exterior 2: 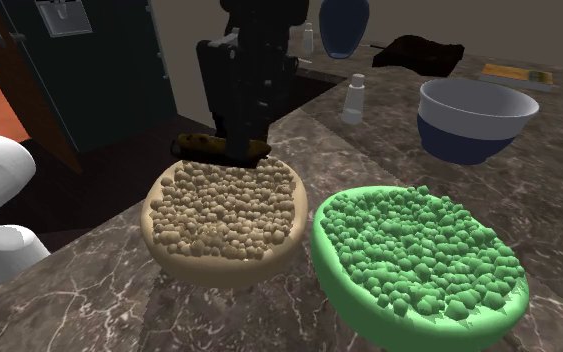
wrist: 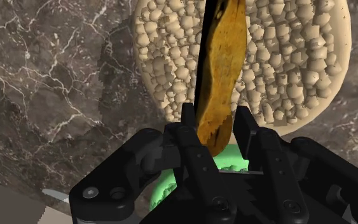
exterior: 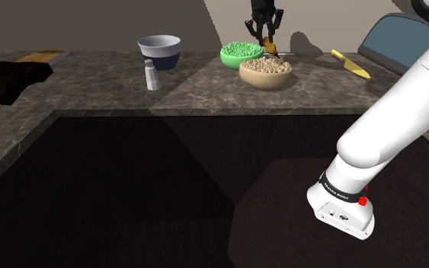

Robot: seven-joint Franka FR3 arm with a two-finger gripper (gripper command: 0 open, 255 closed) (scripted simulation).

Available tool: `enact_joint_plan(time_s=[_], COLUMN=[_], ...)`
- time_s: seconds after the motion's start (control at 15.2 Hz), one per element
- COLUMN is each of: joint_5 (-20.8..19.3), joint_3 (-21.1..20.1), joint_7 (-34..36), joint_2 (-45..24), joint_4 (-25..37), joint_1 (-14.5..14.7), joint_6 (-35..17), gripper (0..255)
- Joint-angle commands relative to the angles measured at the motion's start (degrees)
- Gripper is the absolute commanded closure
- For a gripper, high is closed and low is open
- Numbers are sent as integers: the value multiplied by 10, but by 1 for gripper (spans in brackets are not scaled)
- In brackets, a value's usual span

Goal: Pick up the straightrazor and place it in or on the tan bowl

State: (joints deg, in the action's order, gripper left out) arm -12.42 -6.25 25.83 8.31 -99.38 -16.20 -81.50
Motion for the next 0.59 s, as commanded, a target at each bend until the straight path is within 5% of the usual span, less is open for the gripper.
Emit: enact_joint_plan(time_s=[0.0, 0.53], joint_5=[1, 2], joint_3=[0, 2], joint_7=[3, 12], joint_2=[3, 10], joint_4=[-19, -74], joint_1=[0, 0], joint_6=[-15, -63], gripper=[255, 255])
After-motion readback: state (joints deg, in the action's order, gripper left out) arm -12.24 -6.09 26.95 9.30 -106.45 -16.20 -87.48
